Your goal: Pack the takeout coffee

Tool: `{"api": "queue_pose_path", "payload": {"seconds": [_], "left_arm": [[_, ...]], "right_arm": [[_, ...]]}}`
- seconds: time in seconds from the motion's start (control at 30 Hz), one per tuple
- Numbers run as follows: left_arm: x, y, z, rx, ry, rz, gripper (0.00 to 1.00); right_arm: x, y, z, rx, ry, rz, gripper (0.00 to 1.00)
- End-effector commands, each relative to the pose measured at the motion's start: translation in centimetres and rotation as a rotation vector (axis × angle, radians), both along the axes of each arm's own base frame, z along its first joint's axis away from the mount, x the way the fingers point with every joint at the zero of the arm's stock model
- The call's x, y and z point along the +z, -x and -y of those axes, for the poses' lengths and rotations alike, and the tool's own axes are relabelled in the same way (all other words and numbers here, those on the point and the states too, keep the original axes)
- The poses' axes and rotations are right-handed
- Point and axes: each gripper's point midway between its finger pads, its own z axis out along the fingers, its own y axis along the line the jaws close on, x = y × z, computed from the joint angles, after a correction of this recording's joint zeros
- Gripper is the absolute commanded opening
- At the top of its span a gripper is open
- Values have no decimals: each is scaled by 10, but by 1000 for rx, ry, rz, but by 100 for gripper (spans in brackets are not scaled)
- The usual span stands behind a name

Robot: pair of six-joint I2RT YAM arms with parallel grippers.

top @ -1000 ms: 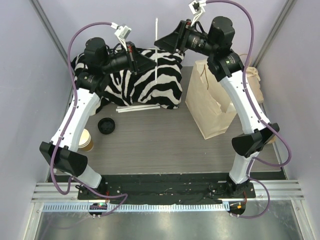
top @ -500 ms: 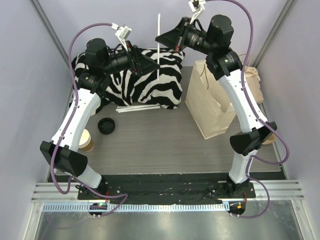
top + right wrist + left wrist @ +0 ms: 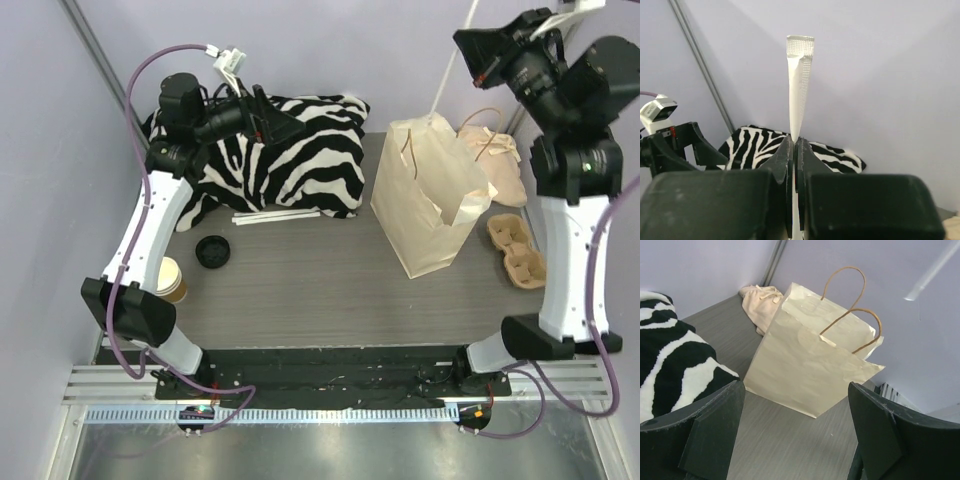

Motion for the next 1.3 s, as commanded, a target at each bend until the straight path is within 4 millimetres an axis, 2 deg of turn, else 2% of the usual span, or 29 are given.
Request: {"api": "queue_pose_path", "payload": {"seconds": [0.0,0.07,0.1,0.17,0.2,0.27,0.3,0.43,0.57,0.73,0.87,1.07,1.1,1.23,1.27], "left_arm": [[11,-1,3,-21,-3,46,89],[9,-4,4,-28,-3,40,89],[8,-5,5,-29,-3,36,89],[7,-7,5,-23,-5,34,90],[7,-6,5,-25,-7,40,90],[4,-5,4,-23,-10,35,91],[0,-5,3,-20,-16,30,91],[-5,3,-1,-7,-53,36,92],[-14,8,-5,9,-77,24,93],[-21,11,-6,13,-76,-6,93],[-22,10,-6,13,-77,-8,93],[-26,7,-6,14,-83,-17,94],[-27,6,-7,18,-86,-19,94],[-36,2,-8,29,-112,-37,94],[-38,1,-9,35,-121,-50,94]], "right_arm": [[-36,5,31,-201,153,-62,1],[-51,3,41,-252,163,-104,1],[-72,-5,42,-262,181,-152,1],[-81,-5,46,-282,181,-157,1],[-103,-13,45,-279,191,-196,1],[-110,-17,43,-271,190,-184,1],[-124,-23,41,-265,185,-212,1],[-150,-34,33,-226,205,-234,1],[-185,-41,29,-197,248,-274,1],[-214,-44,23,-153,280,-324,1],[-248,-45,23,-137,314,-391,1],[-273,-45,17,-99,331,-450,1],[-275,-45,18,-97,332,-458,2],[-281,-41,17,-90,339,-508,23],[-277,-40,17,-86,335,-508,29]]}}
